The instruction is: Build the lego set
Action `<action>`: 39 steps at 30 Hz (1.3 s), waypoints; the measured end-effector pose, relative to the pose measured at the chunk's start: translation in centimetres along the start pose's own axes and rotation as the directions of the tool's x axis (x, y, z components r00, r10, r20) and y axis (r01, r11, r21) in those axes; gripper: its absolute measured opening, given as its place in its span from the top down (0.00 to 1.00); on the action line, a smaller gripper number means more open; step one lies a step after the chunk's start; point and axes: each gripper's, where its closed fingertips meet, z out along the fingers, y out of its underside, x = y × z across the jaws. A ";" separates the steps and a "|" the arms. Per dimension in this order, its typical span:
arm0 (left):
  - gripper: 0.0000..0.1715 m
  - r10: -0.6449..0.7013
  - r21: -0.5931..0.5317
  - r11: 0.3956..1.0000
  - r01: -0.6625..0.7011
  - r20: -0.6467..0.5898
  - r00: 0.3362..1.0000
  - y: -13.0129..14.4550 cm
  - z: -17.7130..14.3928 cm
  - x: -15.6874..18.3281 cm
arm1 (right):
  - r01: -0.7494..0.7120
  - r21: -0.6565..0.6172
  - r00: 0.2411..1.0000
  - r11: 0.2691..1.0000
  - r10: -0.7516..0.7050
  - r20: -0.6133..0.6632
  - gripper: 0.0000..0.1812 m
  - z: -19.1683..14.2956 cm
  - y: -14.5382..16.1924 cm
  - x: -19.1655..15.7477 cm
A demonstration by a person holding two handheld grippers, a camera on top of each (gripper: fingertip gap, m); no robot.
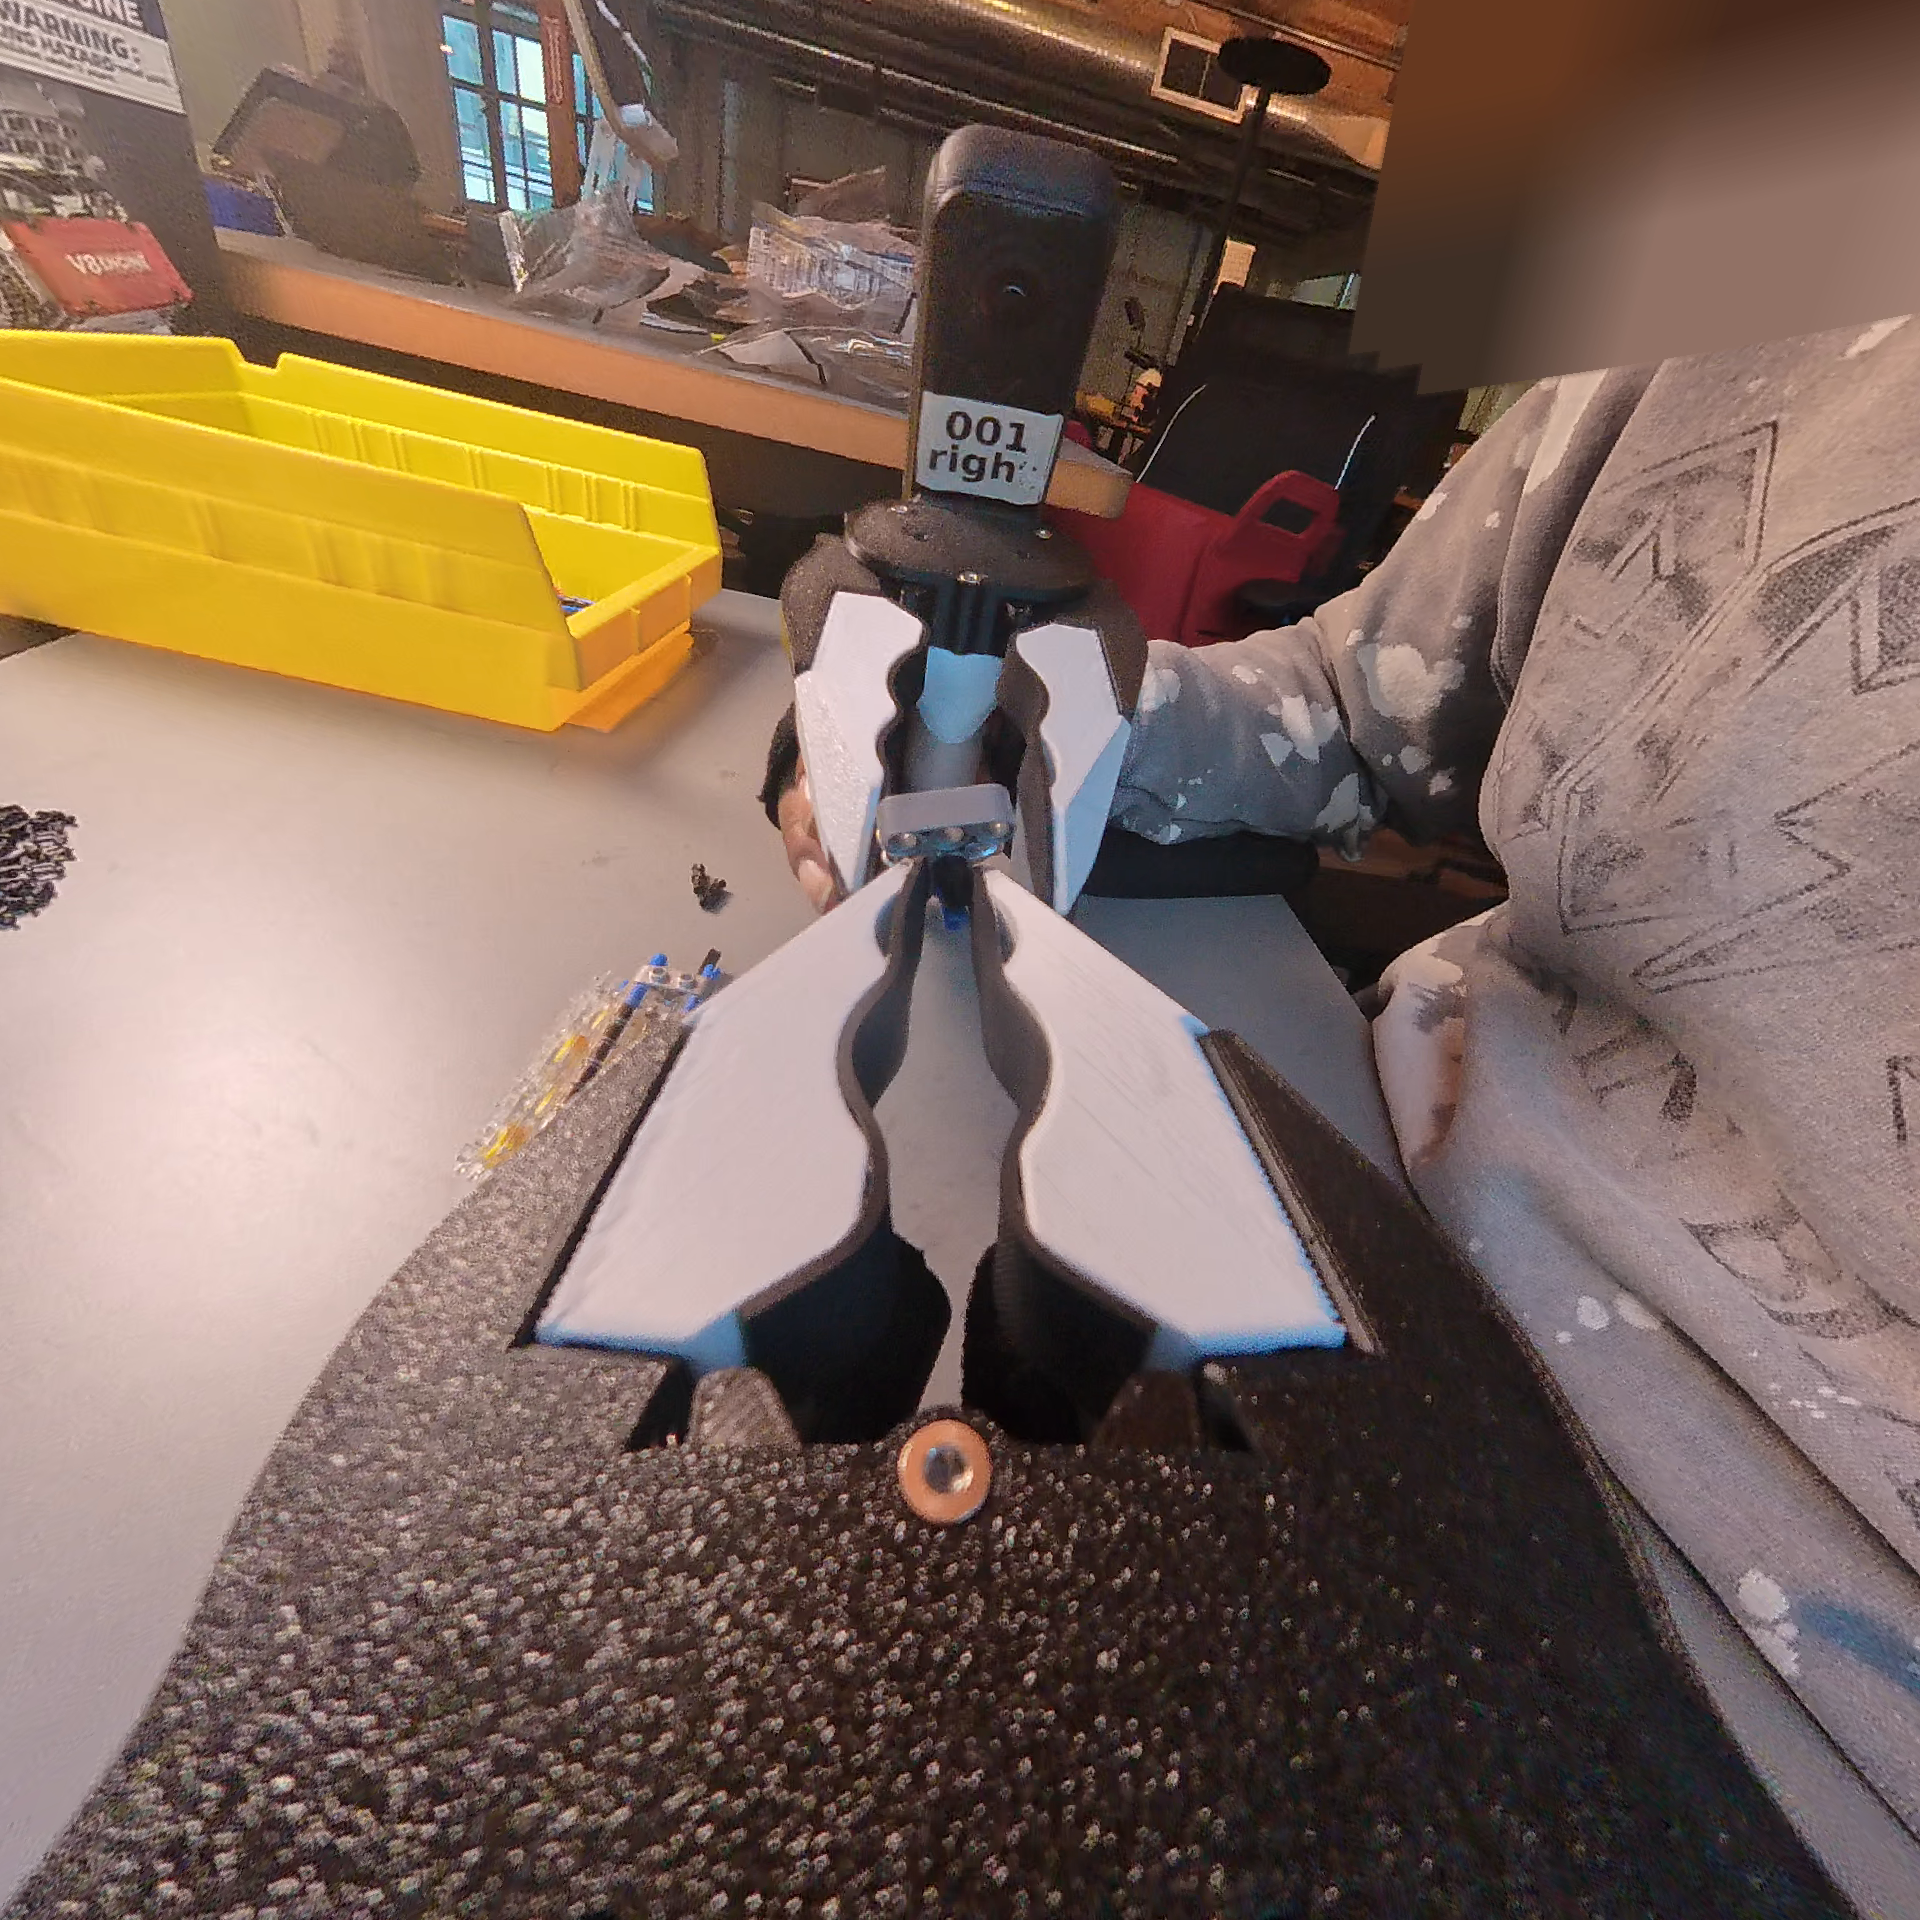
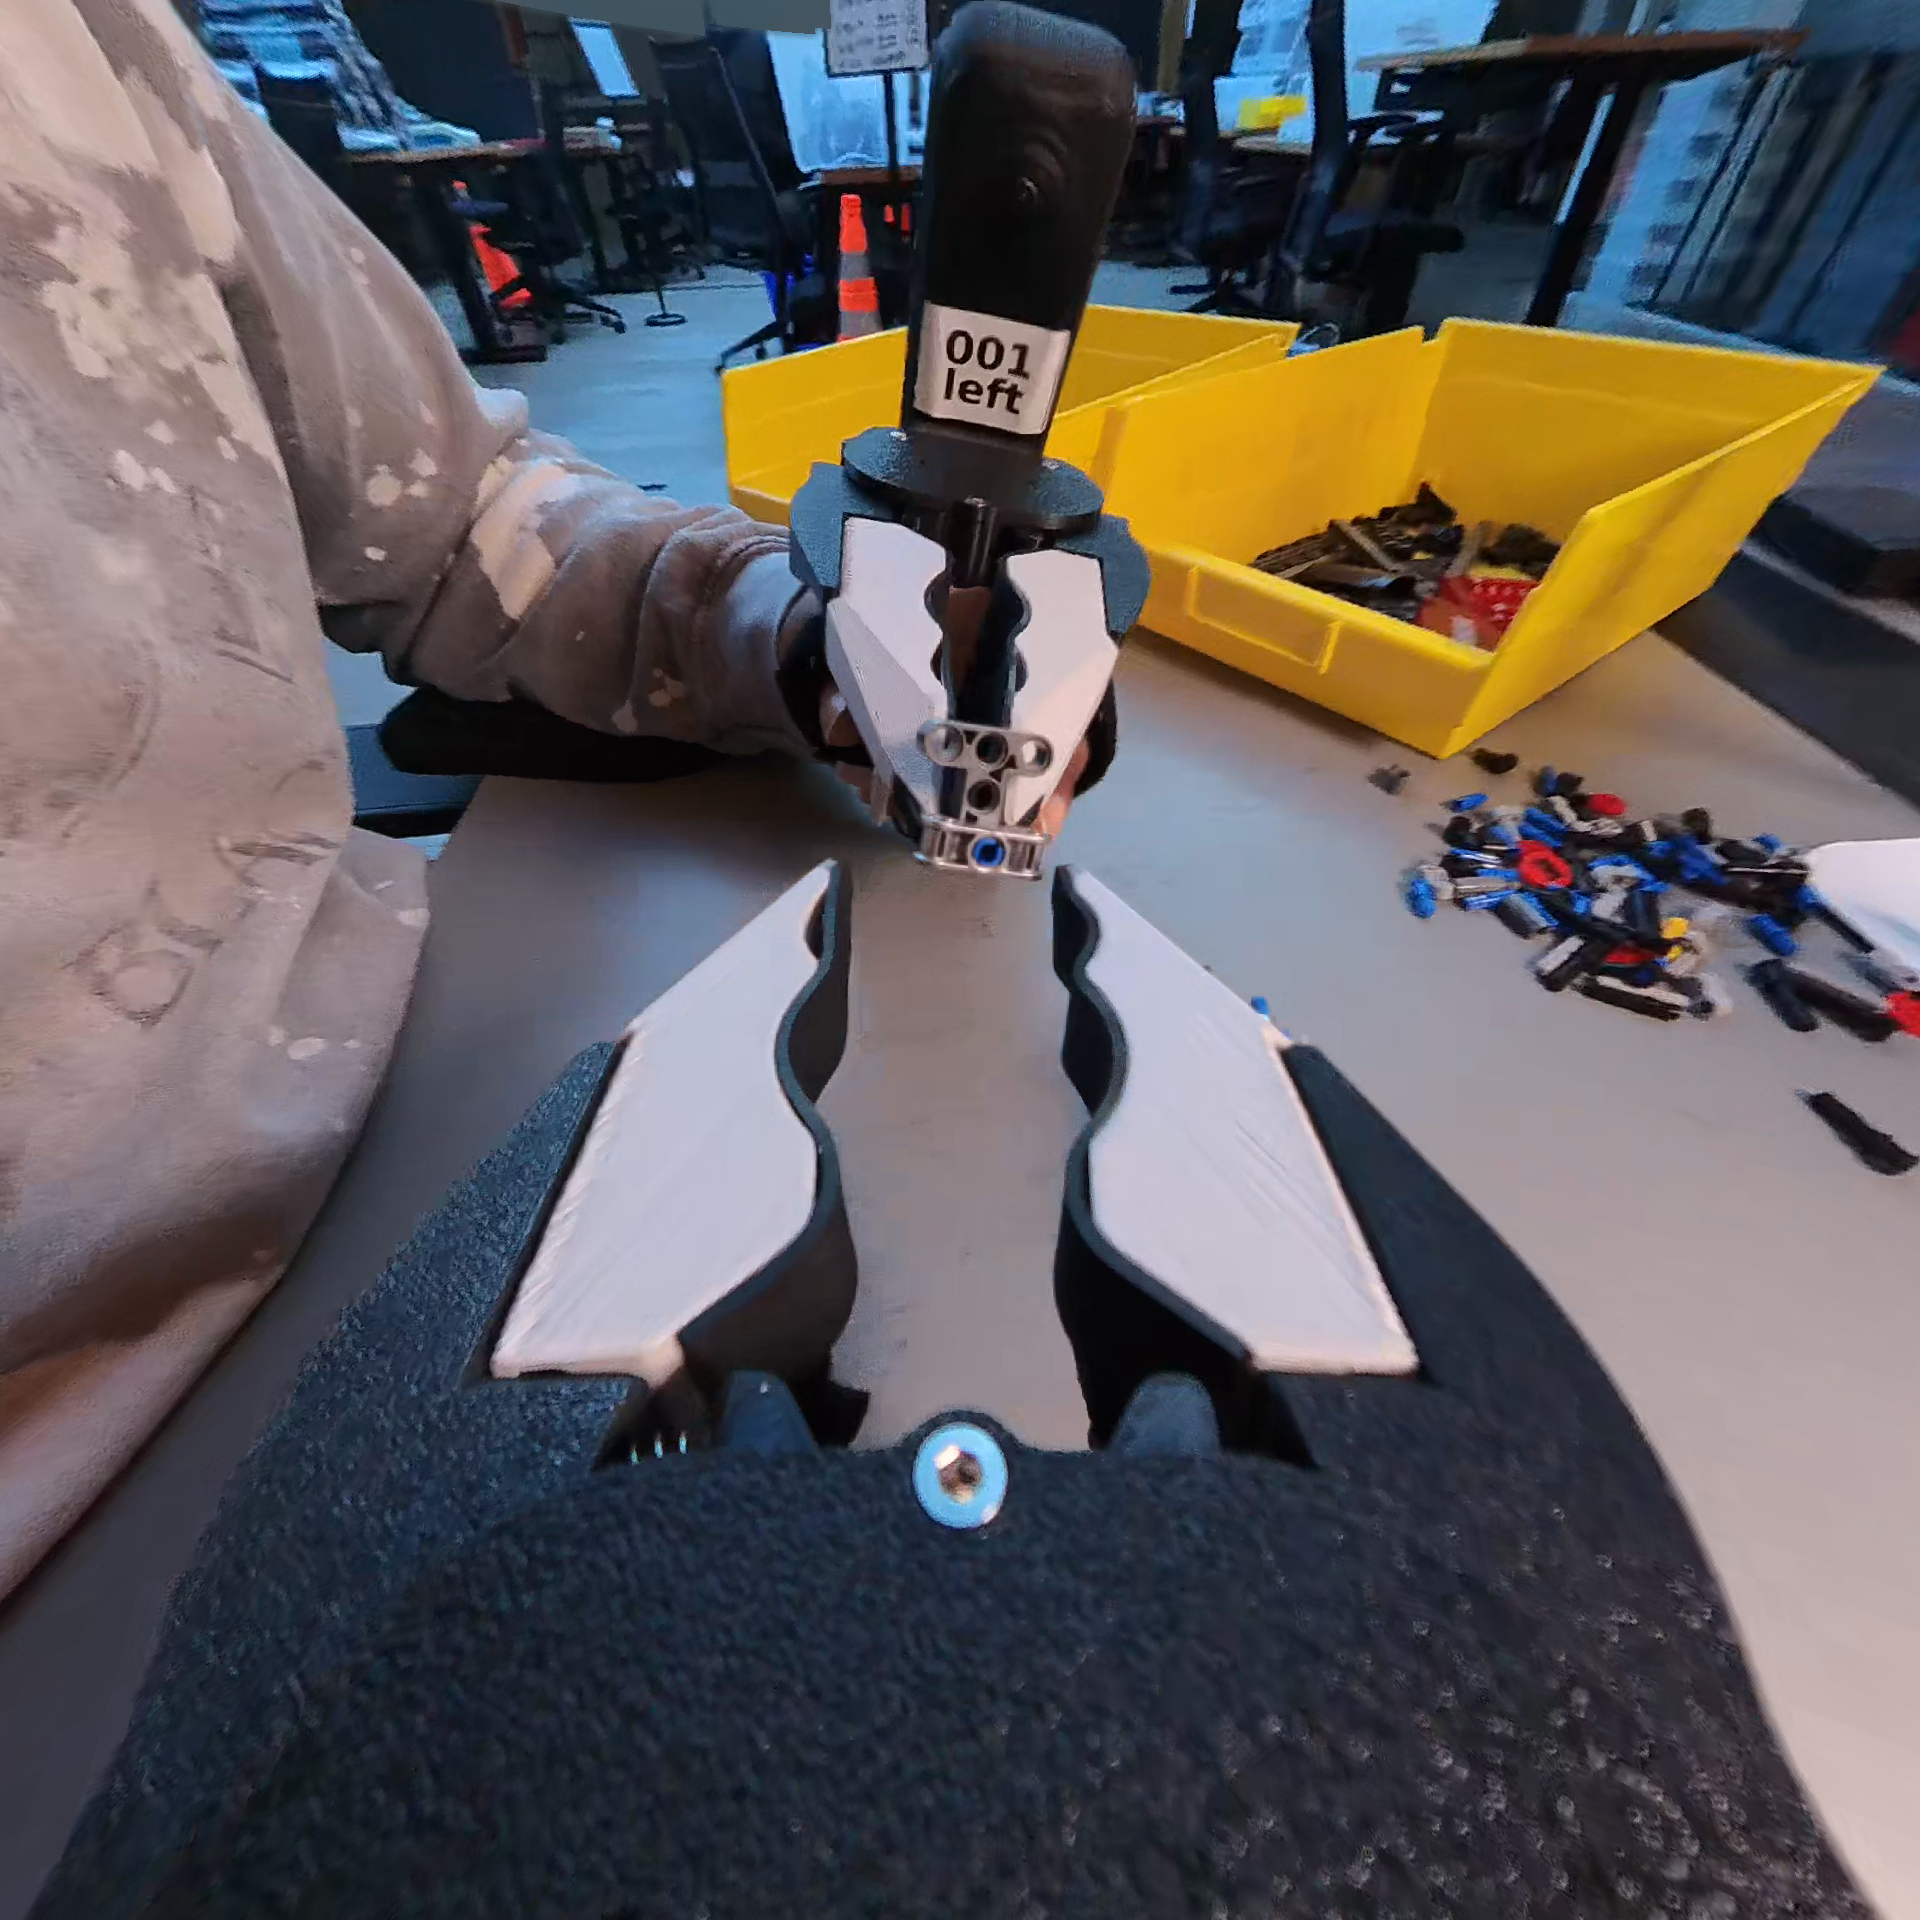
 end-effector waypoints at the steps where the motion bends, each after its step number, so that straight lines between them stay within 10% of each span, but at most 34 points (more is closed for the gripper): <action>1: 0.96 0.013 -0.004 1.000 -0.013 -0.004 1.000 0.1 0.1 0.2 | -0.015 0.005 1.000 1.000 0.015 0.013 0.84 0.1 -0.1 -0.2; 6: 0.98 0.056 -0.084 0.995 -0.054 0.028 0.998 1.3 0.4 -0.2 | -0.028 -0.001 0.999 1.000 0.028 0.020 0.88 -0.4 -0.2 0.0; 20: 0.82 0.125 -0.526 0.845 -0.095 0.021 0.992 9.0 0.5 -0.6 | 0.089 -0.520 0.995 0.850 -0.048 0.091 0.88 -0.8 9.6 -1.1; 39: 0.98 0.072 -0.563 0.827 -0.013 0.083 0.994 9.5 0.7 -1.3 | 0.043 -0.446 0.995 0.894 -0.076 -0.058 0.87 -4.1 6.6 2.4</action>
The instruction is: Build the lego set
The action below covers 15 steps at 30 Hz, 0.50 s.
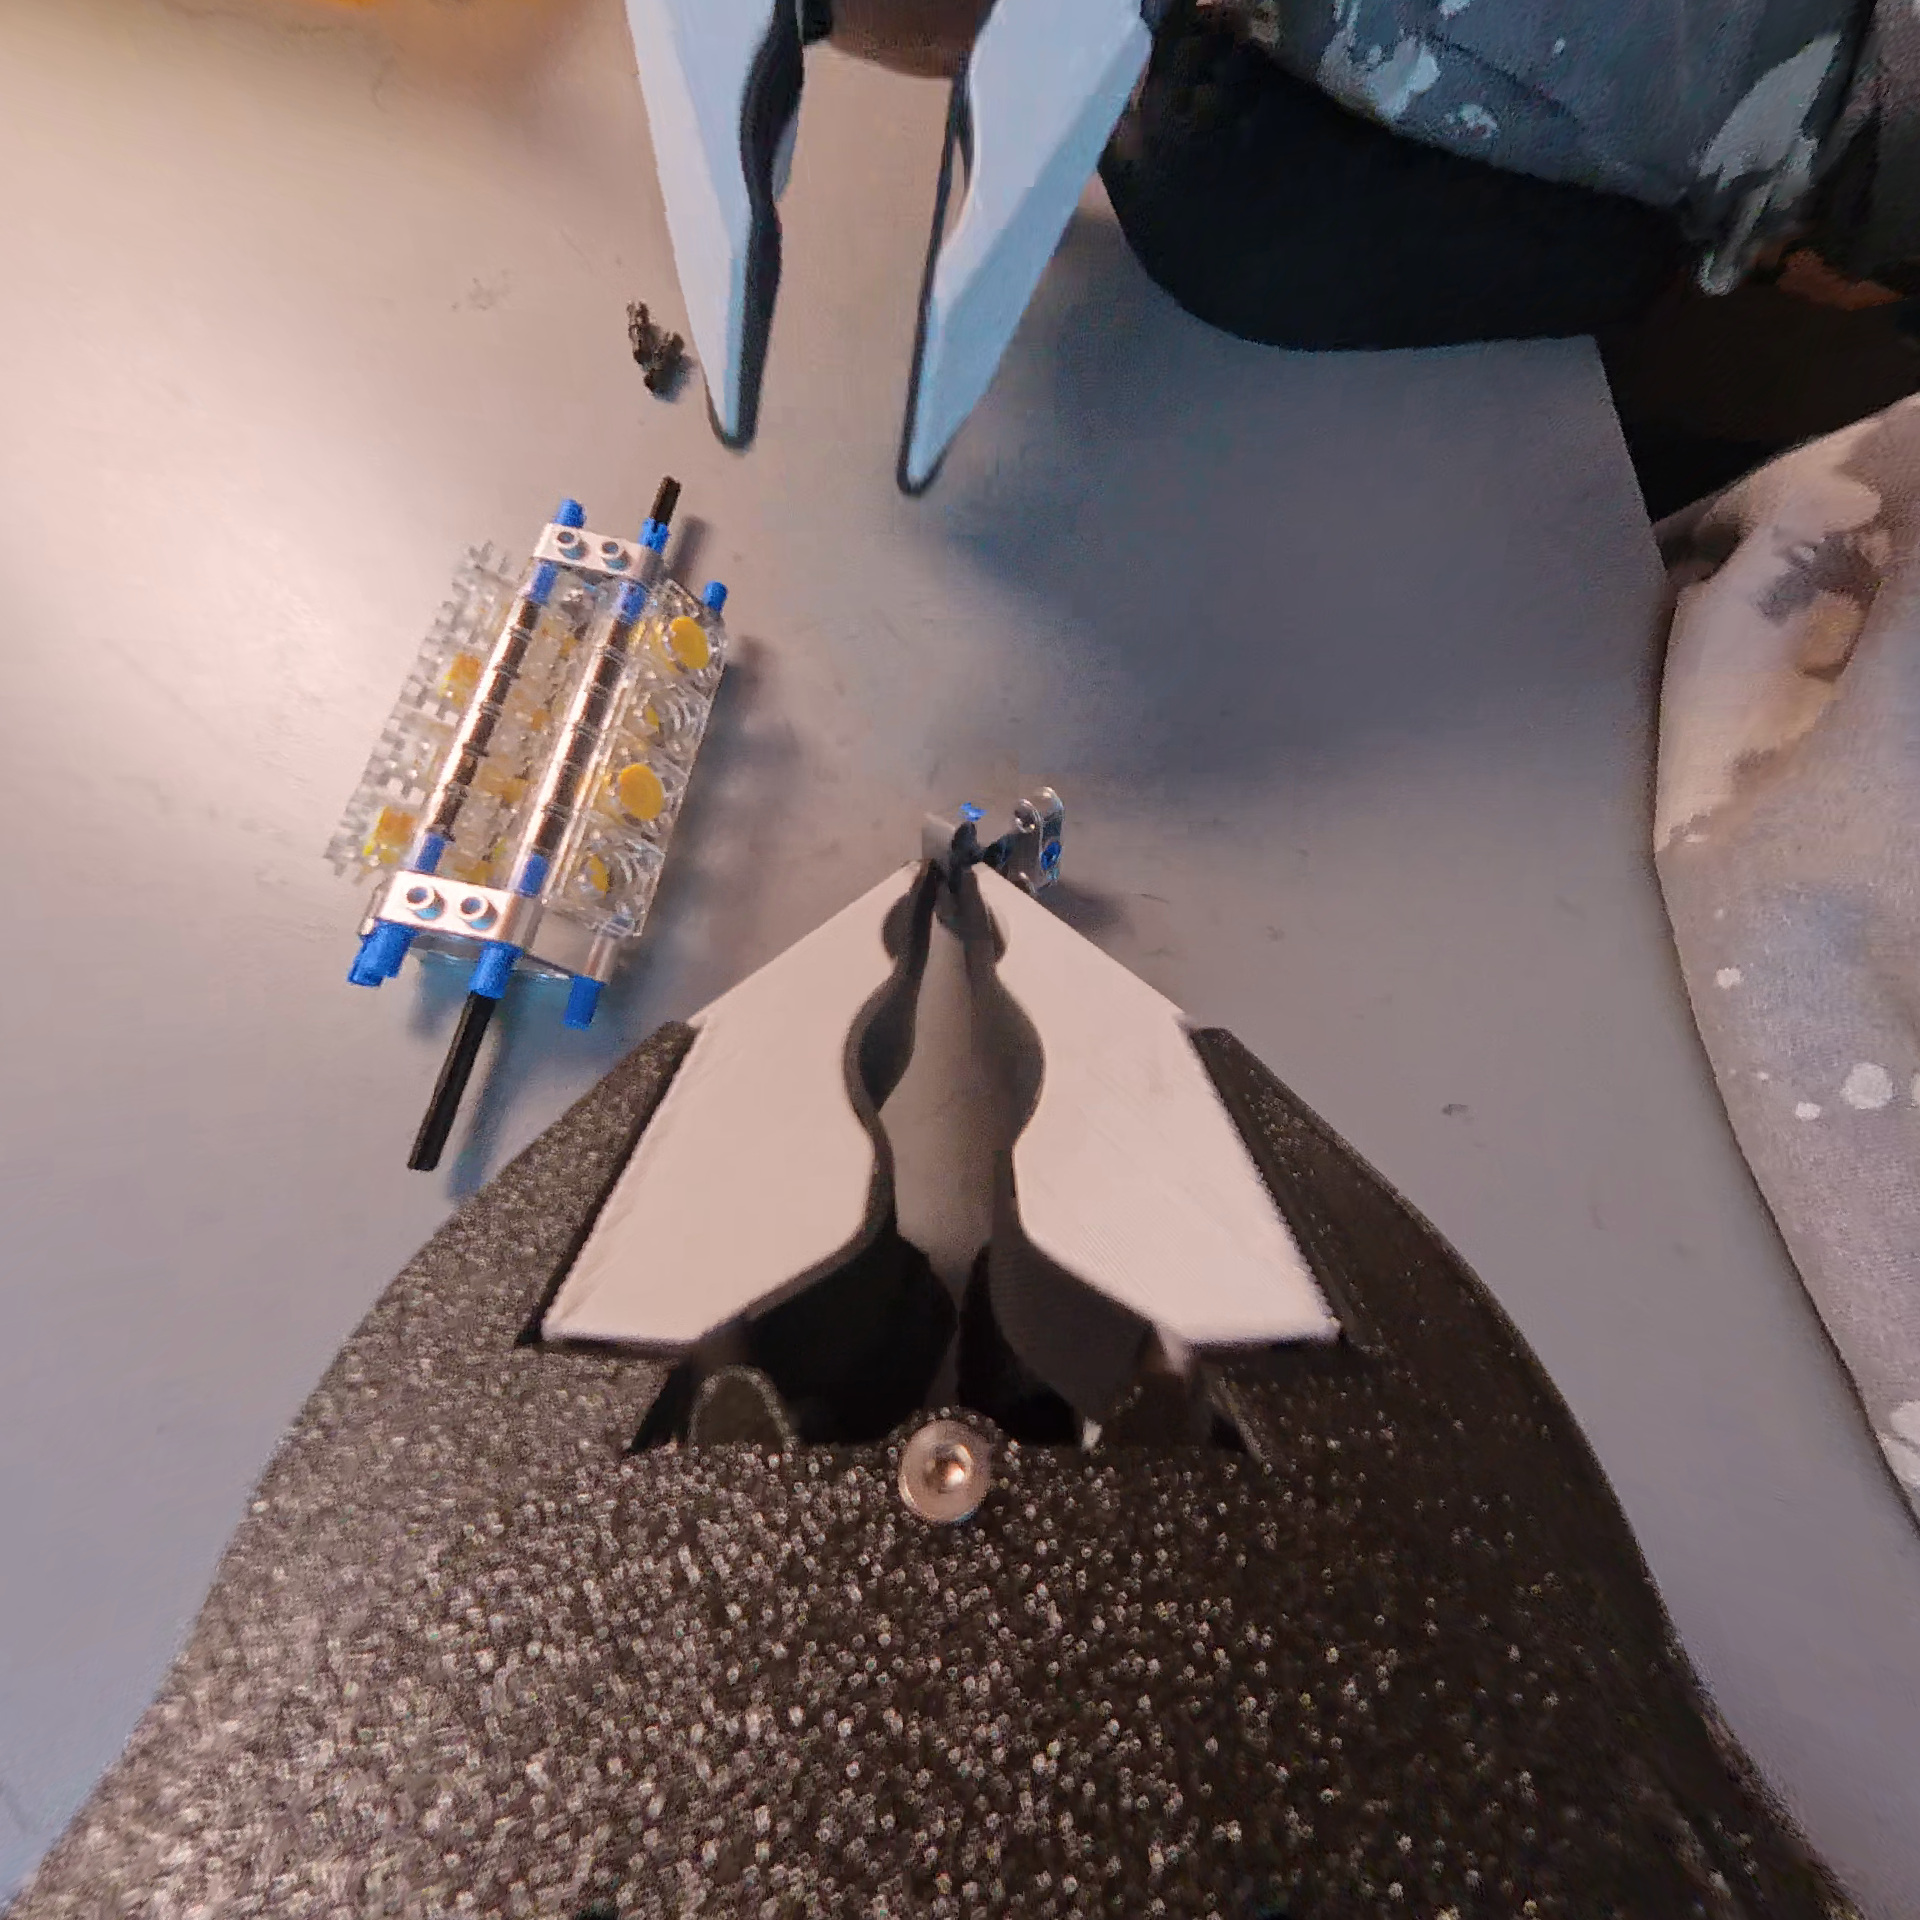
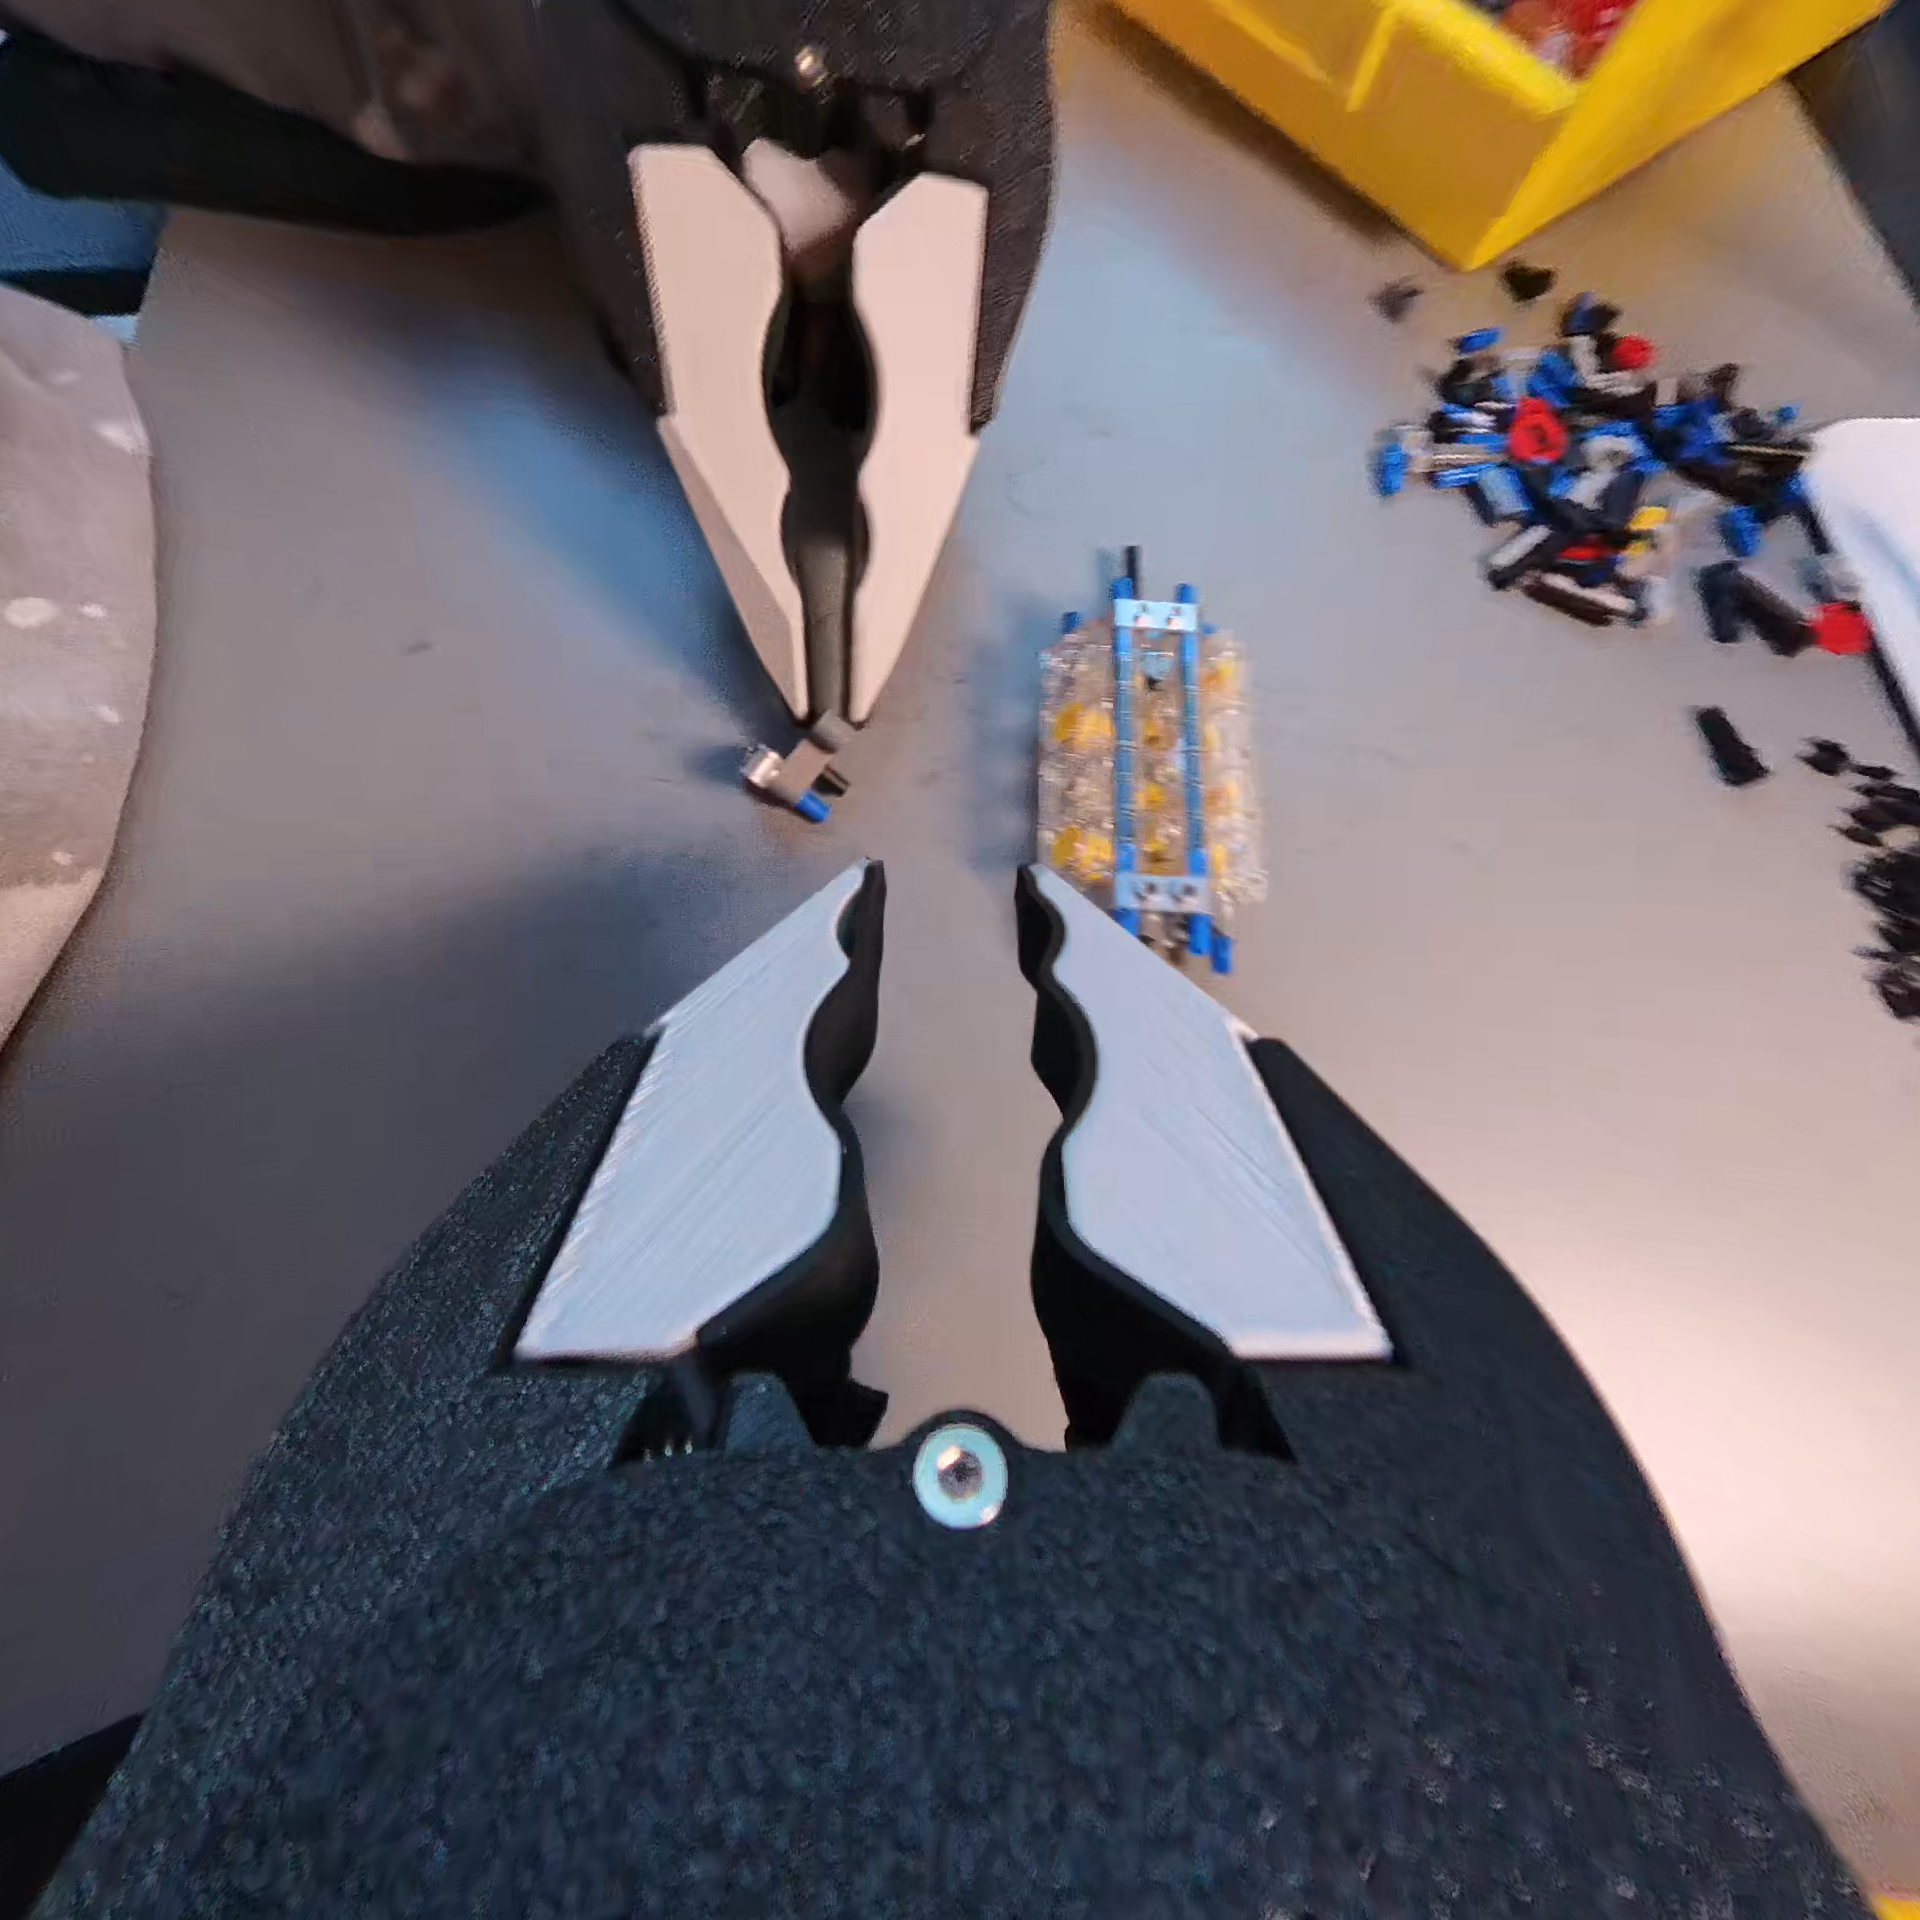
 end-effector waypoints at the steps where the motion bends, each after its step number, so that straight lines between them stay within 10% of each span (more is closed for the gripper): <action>1: 0.99 -0.036 0.001 0.999 0.036 -0.003 0.999 0.0 0.0 -0.1 | -0.019 0.021 0.999 1.000 0.020 -0.035 0.87 -0.9 -0.1 0.9; 15: 0.94 -0.097 -0.007 0.995 0.097 -0.003 0.995 0.1 -0.3 -0.3 | -0.180 -0.056 0.957 0.982 0.162 -0.240 0.88 -6.7 5.8 3.2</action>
